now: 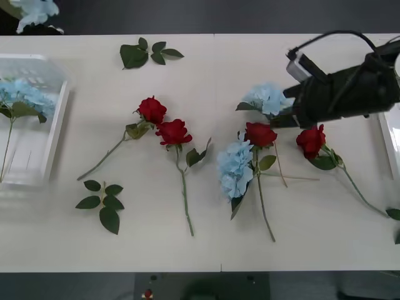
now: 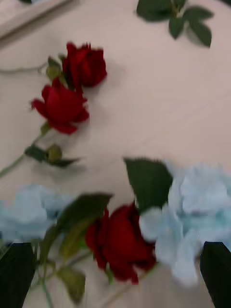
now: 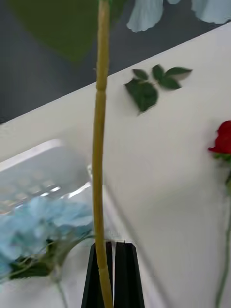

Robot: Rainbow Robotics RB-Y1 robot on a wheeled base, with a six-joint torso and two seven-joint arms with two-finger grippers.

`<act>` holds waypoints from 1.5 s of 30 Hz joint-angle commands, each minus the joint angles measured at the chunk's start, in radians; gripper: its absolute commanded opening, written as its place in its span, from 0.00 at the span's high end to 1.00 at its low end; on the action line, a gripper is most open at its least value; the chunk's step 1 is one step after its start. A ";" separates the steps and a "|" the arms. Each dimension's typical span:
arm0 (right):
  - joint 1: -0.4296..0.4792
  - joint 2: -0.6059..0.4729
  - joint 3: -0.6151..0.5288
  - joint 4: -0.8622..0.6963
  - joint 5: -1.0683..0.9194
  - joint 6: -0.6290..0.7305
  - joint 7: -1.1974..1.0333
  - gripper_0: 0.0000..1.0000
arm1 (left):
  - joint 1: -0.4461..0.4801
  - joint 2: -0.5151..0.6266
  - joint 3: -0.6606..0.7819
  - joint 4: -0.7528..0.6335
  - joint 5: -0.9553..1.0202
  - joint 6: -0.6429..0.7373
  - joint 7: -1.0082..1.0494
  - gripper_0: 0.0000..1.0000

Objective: Put the red flowers into the right box and the blue flowers into the left box

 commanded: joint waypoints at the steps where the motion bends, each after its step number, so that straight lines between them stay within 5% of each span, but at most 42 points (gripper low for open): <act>1: -0.037 -0.143 0.069 -0.067 0.001 0.014 -0.046 0.00 | 0.043 0.023 0.050 -0.020 -0.115 -0.047 0.059 1.00; 8: -0.037 -0.275 0.152 -0.033 0.126 0.198 -0.141 0.00 | 0.123 0.022 0.032 0.063 -0.230 -0.219 0.089 1.00; 17: -0.038 -0.160 0.152 0.123 0.419 0.321 -0.345 0.00 | 0.129 0.003 -0.160 0.284 -0.152 -0.486 0.092 1.00; 39: 0.026 0.048 0.135 0.214 0.682 0.205 -0.443 0.00 | 0.146 -0.102 -0.163 0.299 -0.218 -0.486 0.094 0.99; 45: 0.063 0.064 0.097 0.191 0.762 0.202 -0.460 0.00 | 0.147 -0.102 -0.163 0.299 -0.196 -0.469 0.092 0.68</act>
